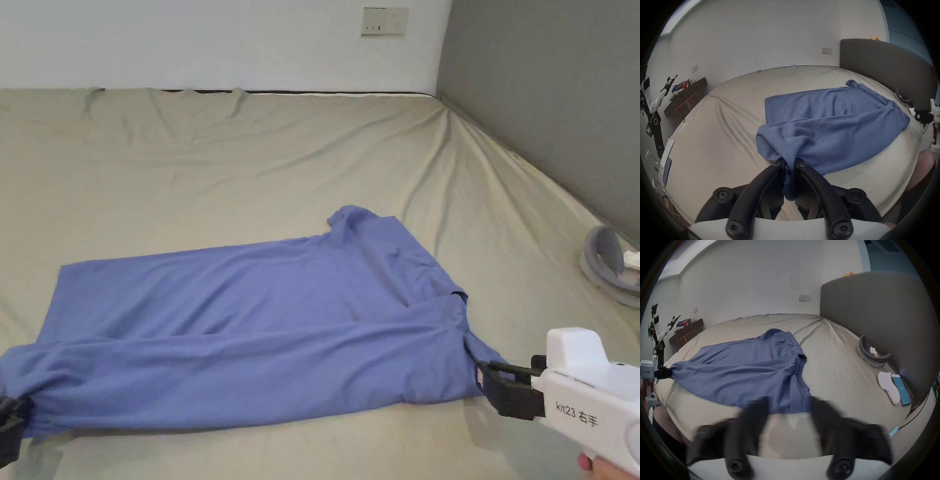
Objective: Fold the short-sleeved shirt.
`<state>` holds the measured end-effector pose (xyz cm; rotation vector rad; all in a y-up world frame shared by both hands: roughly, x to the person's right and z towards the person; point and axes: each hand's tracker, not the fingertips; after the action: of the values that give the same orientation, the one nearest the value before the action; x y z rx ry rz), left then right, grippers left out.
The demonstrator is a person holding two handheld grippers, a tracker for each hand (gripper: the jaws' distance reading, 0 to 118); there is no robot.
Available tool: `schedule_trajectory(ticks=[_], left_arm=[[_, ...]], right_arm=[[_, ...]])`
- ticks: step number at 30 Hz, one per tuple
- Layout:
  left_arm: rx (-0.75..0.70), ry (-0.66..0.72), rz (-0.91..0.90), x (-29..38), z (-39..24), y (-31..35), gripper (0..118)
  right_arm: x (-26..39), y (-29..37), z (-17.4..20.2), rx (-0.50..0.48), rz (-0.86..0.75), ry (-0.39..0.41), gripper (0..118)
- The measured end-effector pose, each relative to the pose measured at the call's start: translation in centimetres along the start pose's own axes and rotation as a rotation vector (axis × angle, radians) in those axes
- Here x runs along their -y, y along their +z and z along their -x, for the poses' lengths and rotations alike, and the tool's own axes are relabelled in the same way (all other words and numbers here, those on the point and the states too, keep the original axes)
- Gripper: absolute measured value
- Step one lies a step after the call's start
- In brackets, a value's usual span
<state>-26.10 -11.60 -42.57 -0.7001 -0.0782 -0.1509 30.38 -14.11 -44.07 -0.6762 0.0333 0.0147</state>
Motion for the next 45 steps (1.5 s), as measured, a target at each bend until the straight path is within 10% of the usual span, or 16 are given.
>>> schedule_trajectory(ticks=[3,5,7,8,10,11,13,18,33,38,41,42,45], left_arm=[[0.004,0.005,0.004,-0.1,-0.3,0.0,8],[0.0,0.008,0.016,-0.1,-0.3,-0.7,8],[0.0,0.012,0.042,0.4,-0.4,-1.2,8],[0.003,0.019,0.052,0.4,-0.2,-1.5,8],[0.016,0.041,0.055,0.6,0.0,-1.2,8],[0.017,0.054,0.048,0.6,0.1,-0.9,8],[0.034,0.088,0.027,0.1,0.8,-0.3,8],[0.08,0.157,-0.028,-1.1,2.5,2.9,8],[0.159,0.19,0.108,7.0,3.6,6.7,8],[0.118,0.187,0.235,9.6,3.8,3.7,19],[-0.064,0.1,0.206,9.4,4.0,4.4,97],[-0.06,0.129,0.213,9.0,4.4,5.1,107],[-0.069,0.255,0.124,5.8,5.6,8.6,102]], right_arm=[[-0.5,-4.1,-0.3,0.041,0.025,-0.012,94],[0.2,-6.9,-0.2,0.037,0.102,-0.03,63],[1.6,-8.8,-0.2,-0.058,0.214,-0.06,62],[0.8,-7.1,0.2,0.031,0.036,-0.057,62],[0.9,-6.0,0.9,-0.13,0.099,-0.106,15],[0.7,-5.2,1.6,-0.055,0.097,-0.057,10],[-0.2,-4.6,1.7,-0.039,0.069,0.059,10],[-2.5,0.1,0.3,-0.095,-0.023,-0.083,10],[5.6,5.9,1.0,-0.085,0.139,0.027,10],[6.6,5.5,1.1,-0.021,0.179,0.114,25],[6.5,7.0,0.1,0.076,0.152,0.119,98],[5.9,7.8,-0.2,0.076,0.121,0.1,103],[2.7,11.7,-0.5,-0.074,-0.039,-0.068,103]])
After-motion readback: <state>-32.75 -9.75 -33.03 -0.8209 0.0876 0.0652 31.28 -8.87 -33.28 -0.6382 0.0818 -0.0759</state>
